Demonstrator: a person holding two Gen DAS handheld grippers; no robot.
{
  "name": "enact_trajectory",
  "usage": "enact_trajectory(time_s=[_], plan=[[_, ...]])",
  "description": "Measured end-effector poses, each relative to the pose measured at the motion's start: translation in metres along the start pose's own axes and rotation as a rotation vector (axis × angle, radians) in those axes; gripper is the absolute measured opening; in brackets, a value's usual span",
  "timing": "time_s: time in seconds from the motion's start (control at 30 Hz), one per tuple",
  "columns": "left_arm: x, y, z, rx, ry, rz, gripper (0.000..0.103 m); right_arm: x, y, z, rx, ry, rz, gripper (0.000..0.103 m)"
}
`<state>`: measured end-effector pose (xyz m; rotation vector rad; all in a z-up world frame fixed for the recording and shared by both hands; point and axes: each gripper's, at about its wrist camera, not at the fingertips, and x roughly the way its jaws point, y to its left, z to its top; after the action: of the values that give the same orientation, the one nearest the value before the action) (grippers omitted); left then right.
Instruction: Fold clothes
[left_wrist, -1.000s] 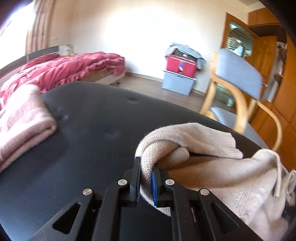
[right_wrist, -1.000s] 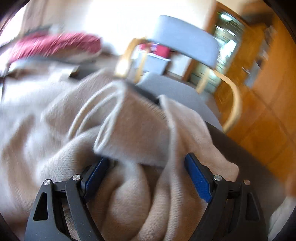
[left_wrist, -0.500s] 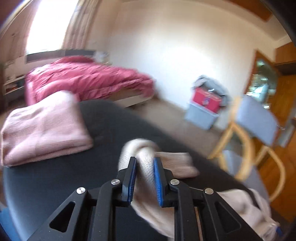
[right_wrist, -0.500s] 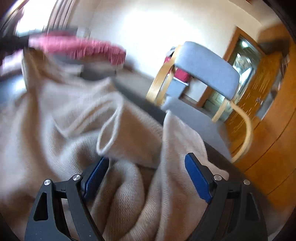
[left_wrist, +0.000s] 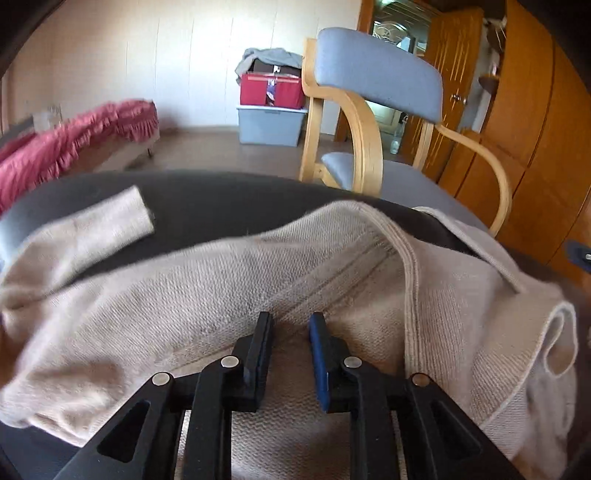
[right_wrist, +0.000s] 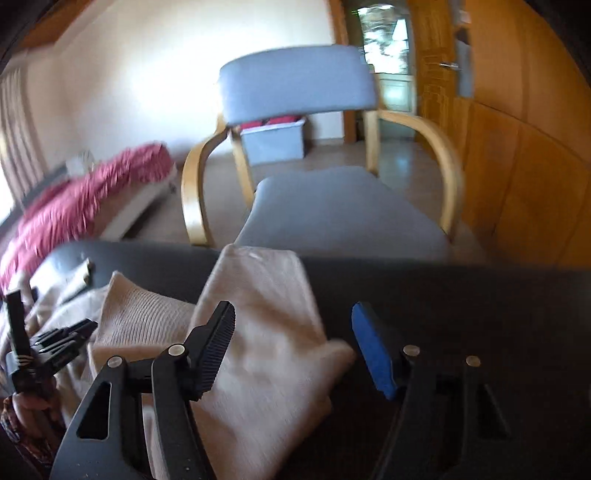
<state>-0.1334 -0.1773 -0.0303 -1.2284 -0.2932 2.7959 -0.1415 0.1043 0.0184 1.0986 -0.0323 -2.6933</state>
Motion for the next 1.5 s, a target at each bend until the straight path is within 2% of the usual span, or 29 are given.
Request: enact_trajectory(time_s=[0.07,0.13,0.27,0.4,0.43,0.47,0.5,0.53,0.73,0.87,1.07,1.27,1.5], plan=[[0.000,0.009,-0.002,-0.040,-0.002,-0.047,0.020,0.029,0.026,0.014,-0.072,0.065,-0.012,0.069],[0.000,0.015,-0.004,-0.062,-0.006,-0.075,0.020,0.057,0.052,0.025,-0.149,0.123,-0.023,0.051],[-0.002,0.012,-0.008,-0.061,-0.013,-0.077,0.020,0.108,0.090,0.031,-0.262,0.214,-0.094,0.050],[-0.004,0.014,-0.008,-0.084,-0.018,-0.103,0.020,0.142,0.087,0.023,-0.215,0.306,-0.132,0.050],[-0.005,0.015,-0.008,-0.092,-0.019,-0.112,0.020,0.140,0.083,0.023,-0.198,0.289,-0.123,0.048],[-0.005,0.017,-0.008,-0.099,-0.020,-0.121,0.020,0.138,0.079,0.021,-0.182,0.274,-0.116,0.042],[-0.006,0.018,-0.009,-0.106,-0.020,-0.128,0.020,0.134,0.073,0.020,-0.172,0.267,-0.124,0.019],[-0.006,0.019,-0.009,-0.111,-0.020,-0.133,0.020,0.130,0.068,0.018,-0.162,0.260,-0.131,0.006],[-0.006,0.020,-0.007,-0.119,-0.019,-0.141,0.020,0.075,0.015,0.002,-0.073,0.175,-0.172,0.006],[-0.007,0.021,-0.007,-0.120,-0.018,-0.142,0.020,0.035,-0.030,-0.018,-0.020,0.145,-0.239,0.006],[-0.008,0.022,-0.008,-0.123,-0.016,-0.145,0.020,-0.010,-0.108,-0.057,0.051,0.149,-0.391,0.006],[-0.006,0.021,-0.007,-0.120,-0.015,-0.141,0.020,-0.049,-0.191,-0.098,0.203,0.163,-0.533,0.006],[-0.005,0.019,-0.007,-0.112,-0.014,-0.131,0.020,-0.079,-0.250,-0.149,0.364,0.215,-0.618,0.006]])
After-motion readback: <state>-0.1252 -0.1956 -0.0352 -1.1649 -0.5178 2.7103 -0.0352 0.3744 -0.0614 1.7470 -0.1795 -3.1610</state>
